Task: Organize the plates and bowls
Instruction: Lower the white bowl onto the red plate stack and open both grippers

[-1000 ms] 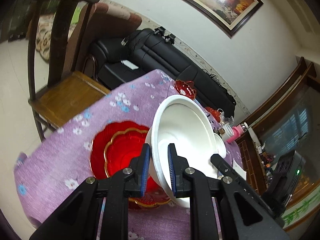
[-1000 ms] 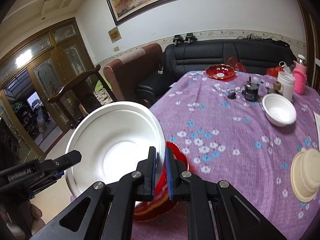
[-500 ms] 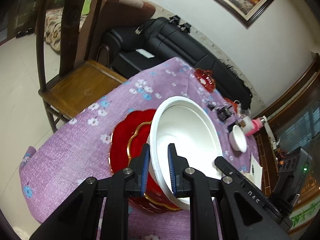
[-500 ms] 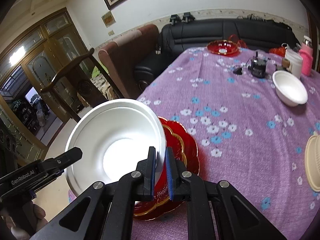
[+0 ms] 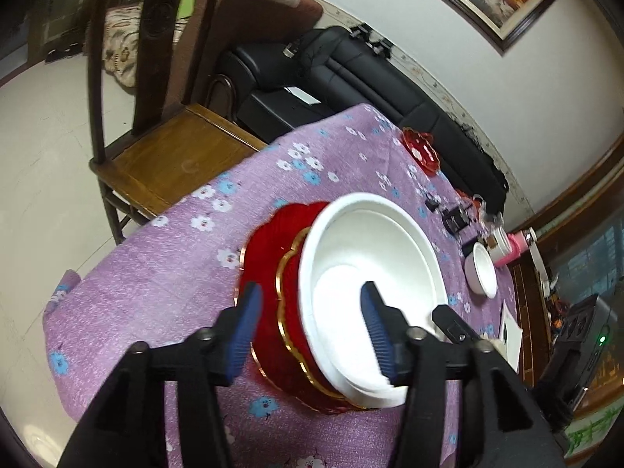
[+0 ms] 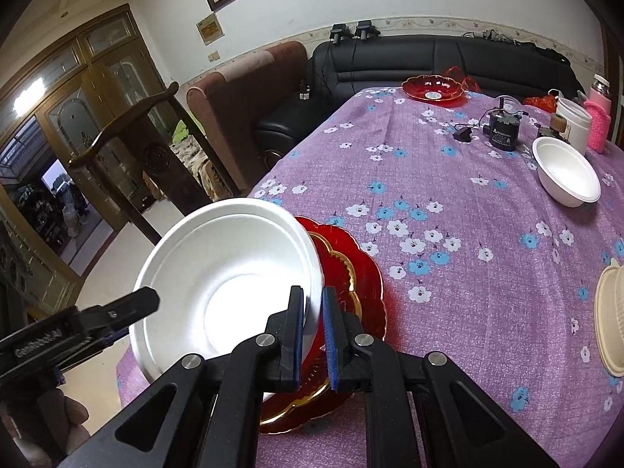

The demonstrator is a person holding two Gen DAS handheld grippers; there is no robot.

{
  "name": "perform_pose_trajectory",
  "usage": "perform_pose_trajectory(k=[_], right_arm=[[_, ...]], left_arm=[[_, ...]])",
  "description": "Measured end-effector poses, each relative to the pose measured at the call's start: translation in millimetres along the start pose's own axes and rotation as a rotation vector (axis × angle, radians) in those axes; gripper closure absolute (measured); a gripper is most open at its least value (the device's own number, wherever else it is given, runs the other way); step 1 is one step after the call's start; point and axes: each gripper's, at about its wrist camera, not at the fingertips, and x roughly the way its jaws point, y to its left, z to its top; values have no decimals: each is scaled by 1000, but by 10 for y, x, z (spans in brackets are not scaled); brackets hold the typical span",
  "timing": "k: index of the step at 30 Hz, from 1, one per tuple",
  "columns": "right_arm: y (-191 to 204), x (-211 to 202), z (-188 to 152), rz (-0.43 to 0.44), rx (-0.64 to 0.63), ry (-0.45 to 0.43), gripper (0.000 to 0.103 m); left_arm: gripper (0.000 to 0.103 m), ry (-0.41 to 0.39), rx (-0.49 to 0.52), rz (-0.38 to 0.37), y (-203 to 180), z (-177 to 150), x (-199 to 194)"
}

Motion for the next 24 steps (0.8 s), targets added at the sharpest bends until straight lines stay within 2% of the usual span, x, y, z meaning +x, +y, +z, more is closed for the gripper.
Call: perform_pose_trajectory(k=[4, 7, 9, 14, 19, 24], right_arm=[[10, -33, -4, 2, -6, -23, 90], [17, -107, -4, 3, -10, -52, 82], [25, -168, -4, 4, -17, -73, 77], [53, -349, -9, -4, -41, -129, 62], [6, -528, -36, -20, -42, -185, 57], [-134, -705, -71, -51, -35, -232, 53]], left_arm=[[49, -25, -23, -8, 47, 3, -102], [47, -71, -23, -7, 35, -2, -238], [42, -101, -23, -8, 20, -9, -323], [35, -153, -17, -16, -39, -27, -466], [35, -163, 1, -32, -111, -75, -510], [35, -194, 49, -14, -245, -159, -563]])
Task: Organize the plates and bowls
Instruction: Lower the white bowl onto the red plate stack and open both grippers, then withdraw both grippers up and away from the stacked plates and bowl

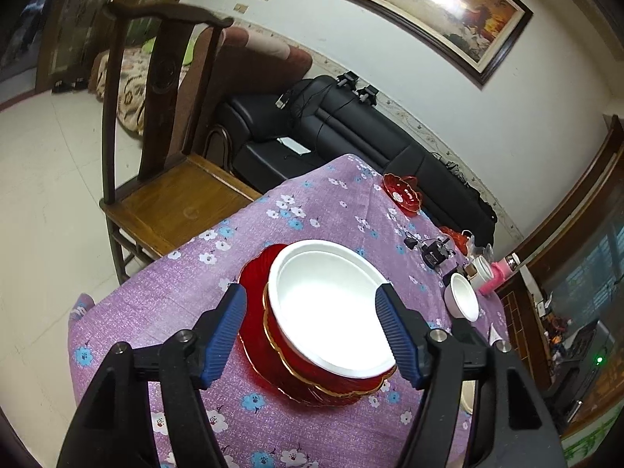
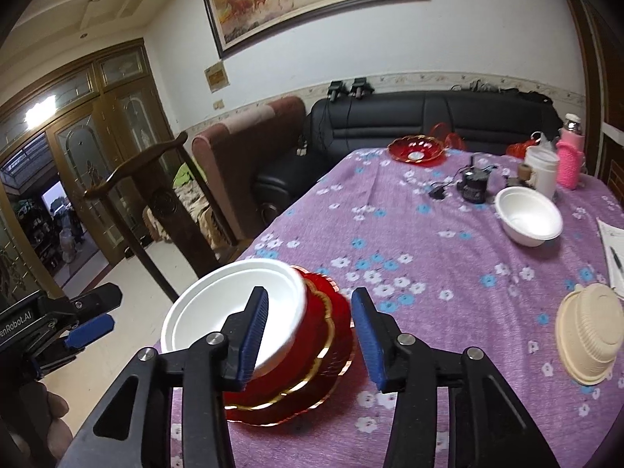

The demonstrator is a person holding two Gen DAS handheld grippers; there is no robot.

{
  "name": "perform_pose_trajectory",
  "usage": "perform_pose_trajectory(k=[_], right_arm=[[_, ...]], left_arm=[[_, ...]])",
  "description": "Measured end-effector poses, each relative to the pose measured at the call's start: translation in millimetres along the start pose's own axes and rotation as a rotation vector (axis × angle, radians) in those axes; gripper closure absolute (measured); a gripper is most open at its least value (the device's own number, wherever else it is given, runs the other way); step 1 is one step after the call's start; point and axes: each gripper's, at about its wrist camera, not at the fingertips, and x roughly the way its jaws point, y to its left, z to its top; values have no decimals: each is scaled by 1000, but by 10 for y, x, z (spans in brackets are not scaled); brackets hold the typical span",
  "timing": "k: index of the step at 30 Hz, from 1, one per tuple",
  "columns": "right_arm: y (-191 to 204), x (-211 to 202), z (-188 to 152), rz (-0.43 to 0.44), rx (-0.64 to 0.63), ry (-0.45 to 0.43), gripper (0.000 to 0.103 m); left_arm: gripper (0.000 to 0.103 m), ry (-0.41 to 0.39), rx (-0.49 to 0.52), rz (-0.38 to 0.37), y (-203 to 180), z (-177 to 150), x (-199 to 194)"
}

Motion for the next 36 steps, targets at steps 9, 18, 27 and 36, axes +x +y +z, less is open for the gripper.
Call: perform_pose_trajectory(k=[9, 18, 27, 36], right_arm=[[-386, -171, -50, -34, 47, -15, 50], [-777, -319, -115, -51, 100, -34, 50], [-1168, -441, -180, -73, 158, -46, 50], [-1457, -535, -222, -87, 199, -59, 50]], left_arm=[[35, -14, 117, -9, -389, -150, -46], [35, 15, 231, -24, -861, -361, 7], [35, 55, 339, -43, -1325, -611, 102], [35, 105, 430, -64, -1670, -867, 210]])
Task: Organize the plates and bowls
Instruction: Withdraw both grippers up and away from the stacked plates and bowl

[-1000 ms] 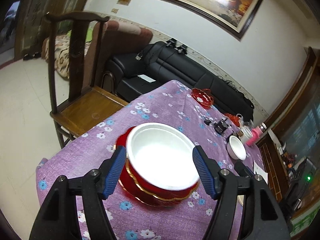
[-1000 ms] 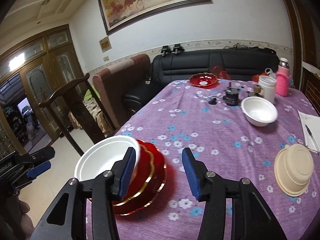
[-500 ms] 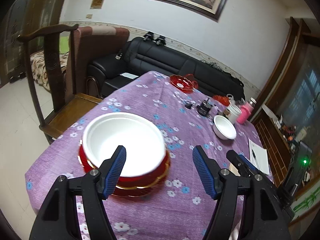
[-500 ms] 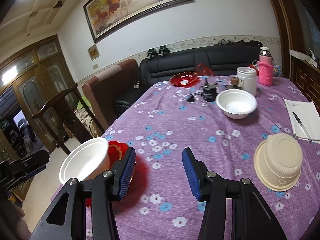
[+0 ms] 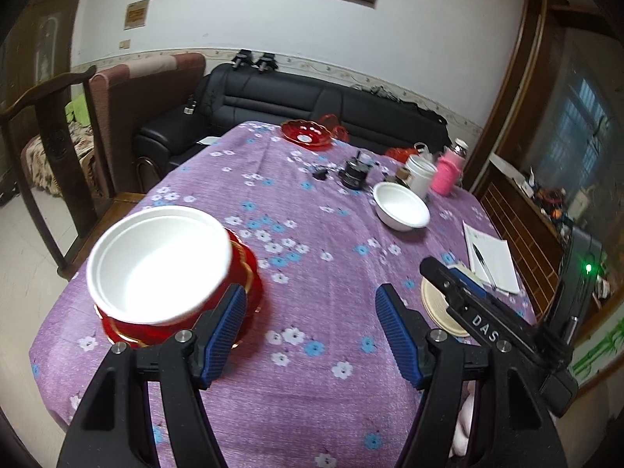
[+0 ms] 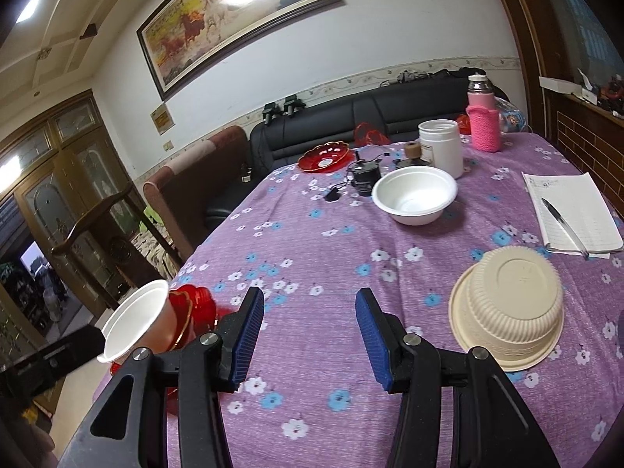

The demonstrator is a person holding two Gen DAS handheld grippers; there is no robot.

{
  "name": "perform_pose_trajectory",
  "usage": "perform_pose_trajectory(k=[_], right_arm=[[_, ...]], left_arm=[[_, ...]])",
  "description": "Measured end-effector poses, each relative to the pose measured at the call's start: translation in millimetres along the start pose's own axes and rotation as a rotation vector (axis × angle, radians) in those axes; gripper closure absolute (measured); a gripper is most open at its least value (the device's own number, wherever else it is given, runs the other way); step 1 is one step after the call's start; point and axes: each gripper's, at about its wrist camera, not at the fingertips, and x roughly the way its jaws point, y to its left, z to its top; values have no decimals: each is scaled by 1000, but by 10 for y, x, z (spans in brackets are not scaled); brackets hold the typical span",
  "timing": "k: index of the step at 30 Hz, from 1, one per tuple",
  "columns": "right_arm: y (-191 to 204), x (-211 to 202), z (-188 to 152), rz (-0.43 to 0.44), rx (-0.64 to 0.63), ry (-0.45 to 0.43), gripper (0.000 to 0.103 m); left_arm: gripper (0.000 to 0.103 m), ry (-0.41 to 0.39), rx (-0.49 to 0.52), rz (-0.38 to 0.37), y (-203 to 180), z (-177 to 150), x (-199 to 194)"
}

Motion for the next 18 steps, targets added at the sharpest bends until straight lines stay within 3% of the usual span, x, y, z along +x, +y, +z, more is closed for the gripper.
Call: perform_pose_trajectory(k=[18], right_arm=[[-248, 20, 11, -12, 32, 3, 50]], left_arm=[[35, 65, 51, -12, -306, -68, 243]])
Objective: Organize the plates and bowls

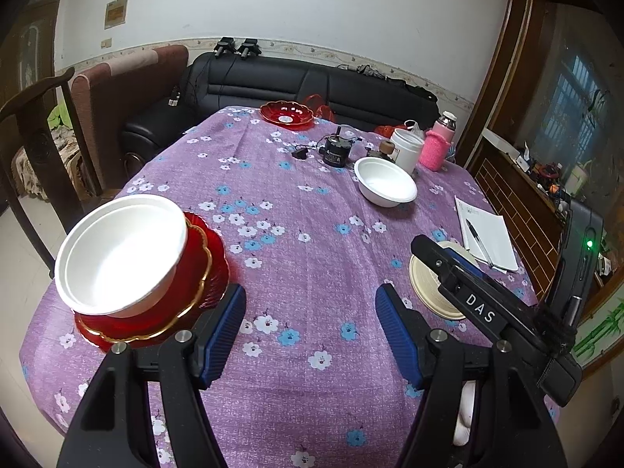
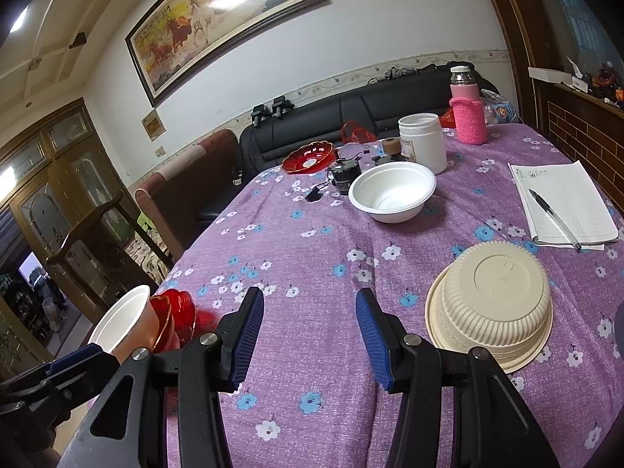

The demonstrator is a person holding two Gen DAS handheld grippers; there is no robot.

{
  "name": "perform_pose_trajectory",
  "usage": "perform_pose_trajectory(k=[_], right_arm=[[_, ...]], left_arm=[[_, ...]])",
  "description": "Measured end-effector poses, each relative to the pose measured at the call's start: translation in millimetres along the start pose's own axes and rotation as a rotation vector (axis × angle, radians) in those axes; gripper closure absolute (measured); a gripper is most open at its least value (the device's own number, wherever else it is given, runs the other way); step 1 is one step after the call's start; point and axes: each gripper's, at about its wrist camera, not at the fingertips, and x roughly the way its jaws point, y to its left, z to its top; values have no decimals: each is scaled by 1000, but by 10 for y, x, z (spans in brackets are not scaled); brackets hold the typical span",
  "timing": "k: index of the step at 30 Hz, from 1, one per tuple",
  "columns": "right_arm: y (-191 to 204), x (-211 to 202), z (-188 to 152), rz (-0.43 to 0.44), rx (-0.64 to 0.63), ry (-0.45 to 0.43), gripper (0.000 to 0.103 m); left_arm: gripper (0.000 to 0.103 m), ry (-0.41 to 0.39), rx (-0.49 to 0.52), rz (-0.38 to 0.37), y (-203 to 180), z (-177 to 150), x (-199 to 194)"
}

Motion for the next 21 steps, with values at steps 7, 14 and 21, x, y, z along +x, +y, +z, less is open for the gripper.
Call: perform_pose_trajectory(k=[7, 14, 21], right_arm=[[-61, 54, 11, -8, 2, 3, 50], [-117, 113, 81, -22, 2, -1, 50], [-204, 166, 266, -69, -28, -39, 50]], left_arm=[[35, 23, 7, -6, -40, 0, 97], [35, 34, 13, -8, -58, 0, 166], [35, 53, 22, -21, -109, 16, 301]])
